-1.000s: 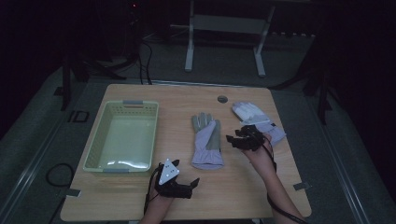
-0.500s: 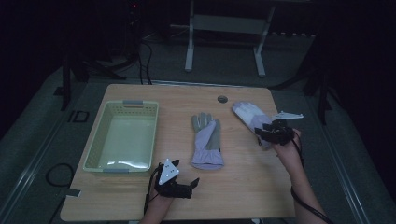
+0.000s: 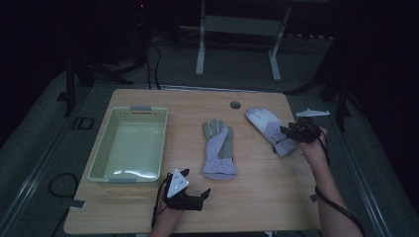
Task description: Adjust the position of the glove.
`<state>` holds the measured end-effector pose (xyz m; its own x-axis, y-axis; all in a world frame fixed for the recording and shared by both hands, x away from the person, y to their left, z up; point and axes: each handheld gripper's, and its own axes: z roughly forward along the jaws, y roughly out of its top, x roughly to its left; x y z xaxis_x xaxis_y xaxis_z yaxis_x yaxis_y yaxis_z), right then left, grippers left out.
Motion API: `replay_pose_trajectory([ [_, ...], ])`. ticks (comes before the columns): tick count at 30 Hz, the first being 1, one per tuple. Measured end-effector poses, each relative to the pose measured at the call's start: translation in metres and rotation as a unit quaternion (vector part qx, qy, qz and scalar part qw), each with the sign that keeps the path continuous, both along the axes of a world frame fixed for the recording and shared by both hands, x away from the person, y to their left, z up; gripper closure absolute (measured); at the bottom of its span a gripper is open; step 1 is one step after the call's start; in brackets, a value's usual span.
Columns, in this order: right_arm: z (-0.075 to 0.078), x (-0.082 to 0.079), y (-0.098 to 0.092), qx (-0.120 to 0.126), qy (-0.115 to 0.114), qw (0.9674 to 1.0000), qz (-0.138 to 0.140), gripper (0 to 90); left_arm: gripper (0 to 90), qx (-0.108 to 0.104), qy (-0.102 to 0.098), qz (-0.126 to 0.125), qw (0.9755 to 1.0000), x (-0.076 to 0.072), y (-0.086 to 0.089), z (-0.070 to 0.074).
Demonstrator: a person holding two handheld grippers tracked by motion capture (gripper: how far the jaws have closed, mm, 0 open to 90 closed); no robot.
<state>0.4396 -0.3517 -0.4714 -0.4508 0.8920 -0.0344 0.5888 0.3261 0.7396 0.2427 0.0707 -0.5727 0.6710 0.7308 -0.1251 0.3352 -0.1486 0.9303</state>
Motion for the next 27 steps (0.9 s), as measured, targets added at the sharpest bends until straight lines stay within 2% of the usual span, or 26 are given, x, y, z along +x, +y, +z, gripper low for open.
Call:
replay_pose_trajectory([
  [2, -0.001, 0.005, 0.0, 0.002, 0.002, 1.0, 0.0, 53.2, 0.0, -0.003, -0.004, 0.004, 1.0, -0.001, 0.0, 0.0],
  [5, -0.008, 0.011, 0.005, -0.023, 0.01, 0.9996, 0.008, 51.9, 0.0, -0.009, -0.005, 0.008, 0.9999, -0.002, 0.001, 0.0],
  [9, -0.018, 0.022, 0.008, -0.027, 0.024, 0.9993, 0.006, 51.0, 0.0, -0.012, -0.005, 0.007, 0.9999, -0.002, 0.002, 0.0],
  [11, -0.02, 0.028, 0.009, -0.043, 0.018, 0.9989, 0.008, 51.3, 0.0, -0.013, -0.006, 0.007, 0.9999, -0.002, 0.001, 0.0],
  [17, -0.025, 0.046, 0.009, -0.042, 0.027, 0.9986, 0.016, 50.2, 0.0, -0.009, -0.011, 0.008, 0.9999, -0.003, 0.001, 0.0],
  [20, -0.031, 0.054, 0.01, -0.046, 0.039, 0.998, 0.021, 49.2, 0.0, -0.01, -0.01, 0.009, 0.9999, -0.003, 0.001, 0.0],
  [24, -0.045, 0.06, 0.01, -0.064, 0.058, 0.9957, 0.033, 47.0, 0.0, -0.008, -0.01, 0.009, 0.9999, -0.003, 0.001, 0.0],
  [27, -0.052, 0.061, 0.01, -0.074, 0.06, 0.9945, 0.042, 46.7, 0.0, -0.008, -0.01, 0.008, 0.9999, -0.003, 0.0, 0.0],
])
